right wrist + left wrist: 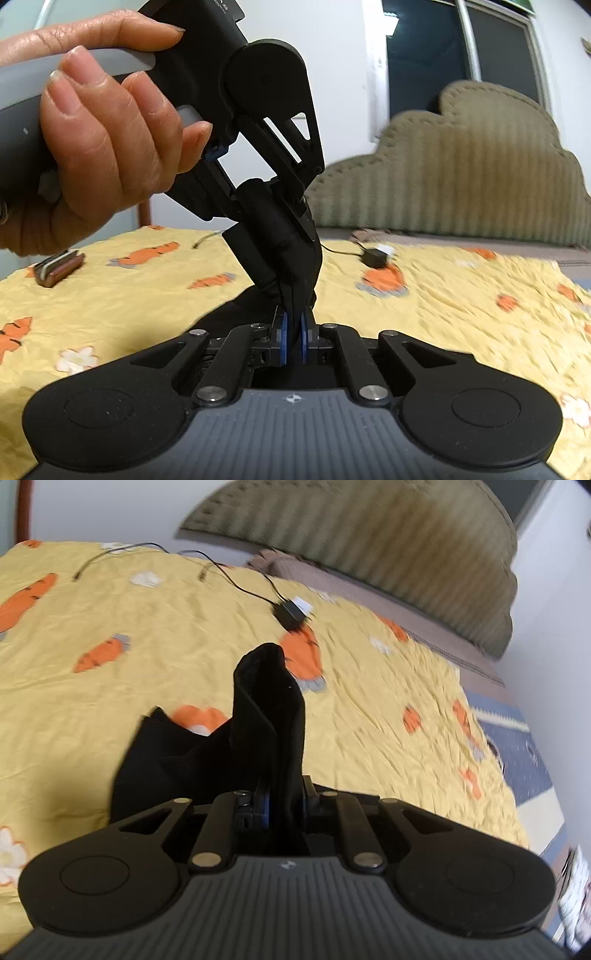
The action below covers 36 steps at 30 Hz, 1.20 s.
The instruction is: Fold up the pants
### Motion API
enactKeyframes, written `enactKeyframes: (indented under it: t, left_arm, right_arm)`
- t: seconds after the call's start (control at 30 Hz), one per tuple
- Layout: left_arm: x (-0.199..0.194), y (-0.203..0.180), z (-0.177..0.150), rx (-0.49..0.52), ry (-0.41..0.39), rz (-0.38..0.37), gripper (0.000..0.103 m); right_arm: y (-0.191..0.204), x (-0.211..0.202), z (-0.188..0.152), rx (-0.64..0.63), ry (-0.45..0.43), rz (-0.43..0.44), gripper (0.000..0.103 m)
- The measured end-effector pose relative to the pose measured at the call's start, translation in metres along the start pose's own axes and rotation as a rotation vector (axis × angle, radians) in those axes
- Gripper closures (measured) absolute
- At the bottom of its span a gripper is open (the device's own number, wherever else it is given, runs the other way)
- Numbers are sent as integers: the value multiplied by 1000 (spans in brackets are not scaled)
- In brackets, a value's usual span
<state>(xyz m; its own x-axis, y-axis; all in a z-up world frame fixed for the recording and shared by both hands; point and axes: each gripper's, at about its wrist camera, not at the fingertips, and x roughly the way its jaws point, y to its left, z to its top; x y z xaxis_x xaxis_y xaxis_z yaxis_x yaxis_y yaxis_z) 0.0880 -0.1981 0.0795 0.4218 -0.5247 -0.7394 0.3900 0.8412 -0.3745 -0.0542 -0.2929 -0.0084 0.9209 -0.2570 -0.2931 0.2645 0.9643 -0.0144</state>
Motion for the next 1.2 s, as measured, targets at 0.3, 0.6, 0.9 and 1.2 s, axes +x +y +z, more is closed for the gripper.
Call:
enactKeyframes:
  t: [0.3, 0.6, 0.9, 1.2]
  left_arm:
    - [73, -58, -24, 109, 104, 32, 90]
    - [114, -94, -51, 198, 165, 49, 89]
    - [124, -117, -62, 245, 177, 28, 88]
    - [134, -138, -74, 267, 235, -100, 73]
  right_arm:
    - [-73, 8, -34, 290, 79, 4, 96]
    - [-125, 6, -72, 662, 118, 68, 96]
    - [-148, -5, -83, 824, 98, 75, 96]
    - [-164, -16, -111, 1040, 104, 94, 96]
